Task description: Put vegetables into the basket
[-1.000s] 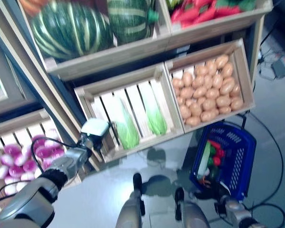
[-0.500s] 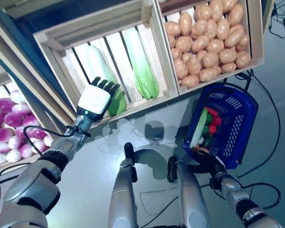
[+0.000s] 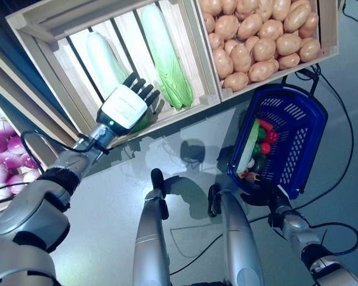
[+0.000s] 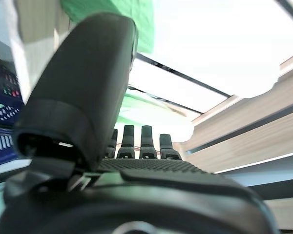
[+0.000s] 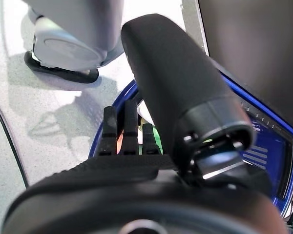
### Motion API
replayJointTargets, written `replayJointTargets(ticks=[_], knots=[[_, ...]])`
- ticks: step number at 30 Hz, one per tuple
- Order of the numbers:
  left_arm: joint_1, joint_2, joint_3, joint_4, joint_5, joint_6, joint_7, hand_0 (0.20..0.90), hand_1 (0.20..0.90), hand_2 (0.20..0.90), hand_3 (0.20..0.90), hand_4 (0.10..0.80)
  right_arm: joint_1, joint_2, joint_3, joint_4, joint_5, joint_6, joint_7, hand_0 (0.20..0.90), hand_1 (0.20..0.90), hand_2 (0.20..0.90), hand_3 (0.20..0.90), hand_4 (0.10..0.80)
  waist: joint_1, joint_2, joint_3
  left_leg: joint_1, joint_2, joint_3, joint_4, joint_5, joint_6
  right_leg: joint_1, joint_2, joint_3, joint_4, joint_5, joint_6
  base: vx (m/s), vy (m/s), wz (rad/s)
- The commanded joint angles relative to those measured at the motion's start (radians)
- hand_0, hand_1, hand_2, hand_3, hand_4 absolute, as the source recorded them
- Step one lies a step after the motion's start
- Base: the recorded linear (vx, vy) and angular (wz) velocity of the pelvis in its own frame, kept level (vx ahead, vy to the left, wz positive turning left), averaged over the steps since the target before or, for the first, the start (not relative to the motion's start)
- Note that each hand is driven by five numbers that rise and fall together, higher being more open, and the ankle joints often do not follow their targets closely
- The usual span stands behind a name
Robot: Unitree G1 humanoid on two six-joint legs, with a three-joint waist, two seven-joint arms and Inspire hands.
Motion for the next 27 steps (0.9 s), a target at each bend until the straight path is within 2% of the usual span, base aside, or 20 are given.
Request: replayJointTargets(ticks=[1, 8, 17, 20, 23, 27], knots=[[-0.114, 0.088, 0.044, -0.072, 0.049, 0.015, -0.006, 0.9, 0.9, 0.9, 0.9, 0.8, 0.057, -0.065, -0.038, -0.053, 0.071, -0.035, -0.03, 0.9, 0.9, 0.9, 0.9, 0.8, -0.03, 0.021, 0.0, -0.018, 0.007, -0.007, 0.273, -0.309, 0.0, -0.001, -0.009, 0.055, -0.125, 0.161, 0.035, 0.0, 0.0, 0.0], [-0.177, 0.102, -0.008, -0.048, 0.095, 0.008, -0.08, 0.9, 0.9, 0.9, 0.9, 0.8, 0.067, -0.092, -0.053, -0.112, 0.098, -0.029, -0.044, 0.9, 0.9, 0.9, 0.9, 0.8, -0.047, 0.016, 0.0, -0.096, 0.017, -0.006, 0.335, -0.327, 0.01, -0.087, -0.014, 0.063, -0.068, 0.157, 0.033, 0.001, 0.008, 0.01], [-0.206, 0.131, -0.019, -0.023, 0.074, 0.054, -0.134, 0.9, 0.9, 0.9, 0.9, 0.8, 0.103, -0.108, -0.077, -0.157, 0.116, -0.03, -0.071, 0.9, 0.9, 0.9, 0.9, 0.8, -0.054, 0.012, 0.0, -0.13, 0.019, -0.005, 0.339, -0.324, 0.012, -0.123, -0.014, 0.063, -0.076, 0.173, 0.039, 0.0, 0.0, 0.0], [-0.195, 0.138, -0.01, -0.026, 0.065, 0.081, -0.128, 0.9, 0.9, 0.9, 0.9, 0.8, 0.107, -0.114, -0.084, -0.151, 0.119, -0.034, -0.073, 0.9, 0.9, 0.9, 0.9, 0.8, -0.051, 0.013, 0.0, -0.129, 0.016, -0.003, 0.332, -0.321, 0.011, -0.125, -0.012, 0.062, -0.081, 0.176, 0.038, 0.0, 0.0, 0.0], [-0.175, 0.151, 0.01, -0.018, 0.116, 0.097, -0.073, 0.9, 0.9, 0.9, 0.9, 0.8, 0.114, -0.118, -0.09, -0.153, 0.119, -0.039, -0.074, 0.9, 0.9, 0.9, 0.9, 0.8, -0.048, 0.012, 0.0, -0.133, 0.016, -0.001, 0.33, -0.321, 0.011, -0.129, -0.015, 0.058, -0.085, 0.179, 0.038, 0.0, 0.0, 0.0], [-0.145, 0.164, 0.052, -0.014, 0.087, 0.154, 0.007, 0.9, 0.9, 0.9, 0.9, 0.8, 0.125, -0.125, -0.097, -0.158, 0.126, -0.043, -0.077, 0.9, 0.9, 0.9, 0.9, 0.8, -0.041, 0.011, 0.0, -0.131, 0.013, -0.003, 0.322, -0.316, 0.009, -0.125, -0.016, 0.053, -0.091, 0.18, 0.037, 0.0, 0.0, 0.0]])
